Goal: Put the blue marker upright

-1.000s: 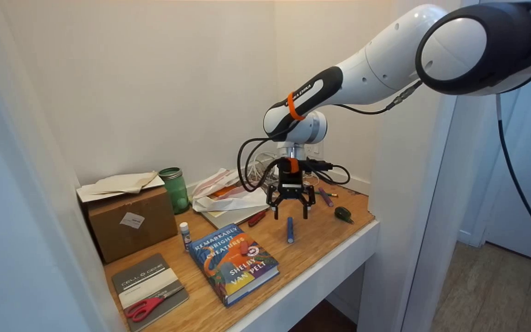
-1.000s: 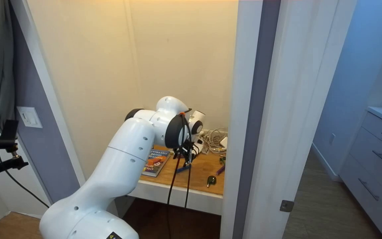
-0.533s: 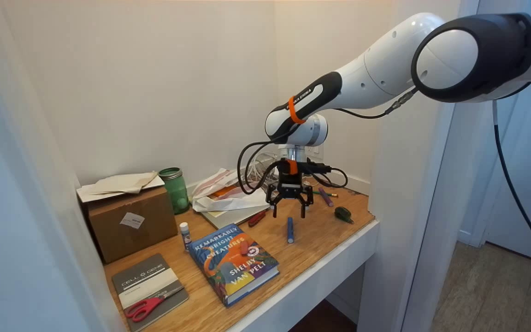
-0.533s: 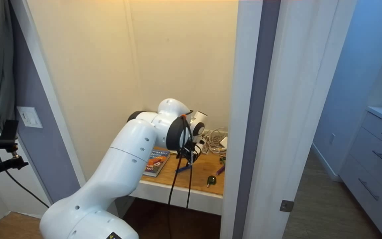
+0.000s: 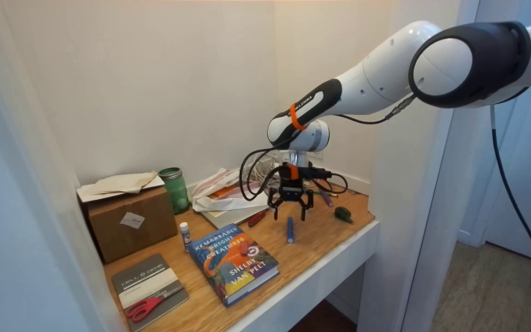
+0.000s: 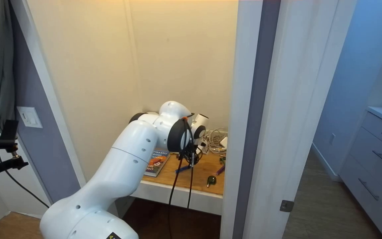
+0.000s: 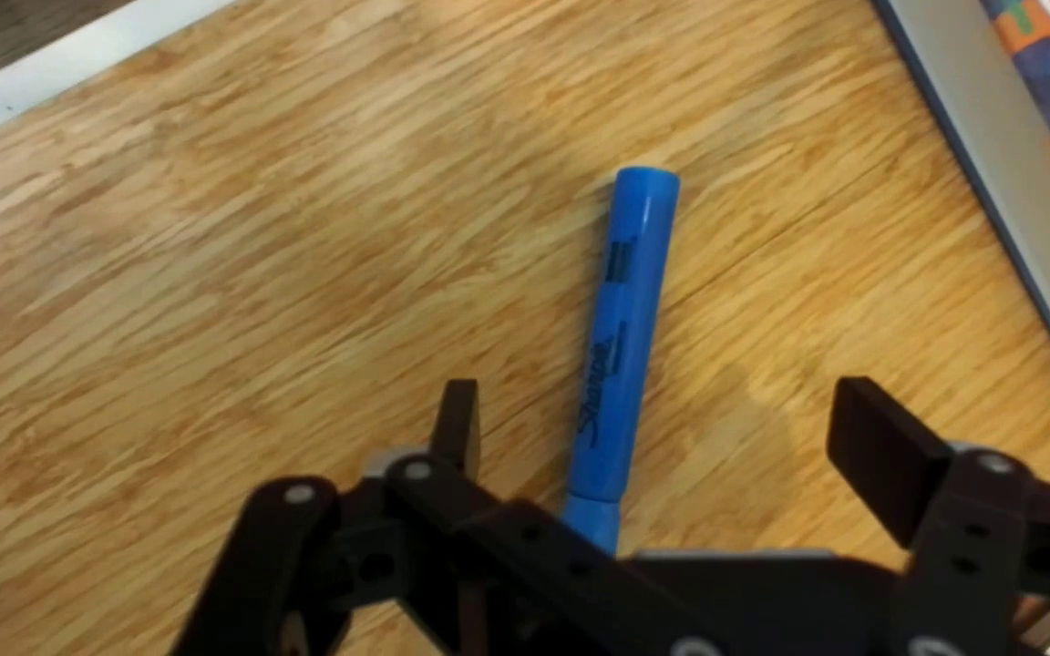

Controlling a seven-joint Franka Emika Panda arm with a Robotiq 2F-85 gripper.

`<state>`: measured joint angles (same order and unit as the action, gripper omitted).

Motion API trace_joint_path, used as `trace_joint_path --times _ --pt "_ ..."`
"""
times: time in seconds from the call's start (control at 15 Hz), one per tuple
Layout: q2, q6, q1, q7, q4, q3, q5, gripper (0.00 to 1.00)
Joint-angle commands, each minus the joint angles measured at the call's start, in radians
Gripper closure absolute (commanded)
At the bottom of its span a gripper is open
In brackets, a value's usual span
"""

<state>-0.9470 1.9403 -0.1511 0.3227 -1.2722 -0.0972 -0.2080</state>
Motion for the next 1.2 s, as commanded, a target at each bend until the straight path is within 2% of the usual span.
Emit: trace_joint_path --times 0.0,0.07,0.27,0.33,0.4,0.53,0.6,0.67,0.73,0.8,0.93,1.0,1.07,1.13 --pt "-0.018 0.032 0.004 0.004 0.013 0.002 -0.025 0.30" --pt "-0.019 0.038 0.008 -0.001 0.011 -0.001 -0.028 0.30" --pt "-0.024 0.045 0.009 0.003 0.011 0.001 -0.025 0.53" --pt "-0.025 0.045 0.009 0.004 0.011 0.002 -0.025 0.51" --pt "-0.026 0.045 0.008 0.007 0.012 0.003 -0.024 0.18" --pt "-0.030 0.043 0.008 0.009 0.014 0.004 -0.023 0.19" --pt "-0.029 0.043 0.009 0.008 0.012 0.005 -0.023 0.12" --pt "-0.030 0.043 0.010 0.007 0.011 0.005 -0.024 0.35" --pt "-0.030 0.042 0.010 0.007 0.011 0.006 -0.023 0.51" --pt "-0.030 0.042 0.011 0.007 0.010 0.007 -0.023 0.53" --pt "-0.032 0.041 0.012 0.007 0.009 0.008 -0.023 0.68" --pt "-0.033 0.039 0.009 0.014 0.008 0.014 -0.017 0.59" --pt "-0.035 0.034 0.007 0.020 0.010 0.020 -0.012 0.31" --pt "-0.037 0.034 0.010 0.022 0.008 0.022 -0.014 0.33"
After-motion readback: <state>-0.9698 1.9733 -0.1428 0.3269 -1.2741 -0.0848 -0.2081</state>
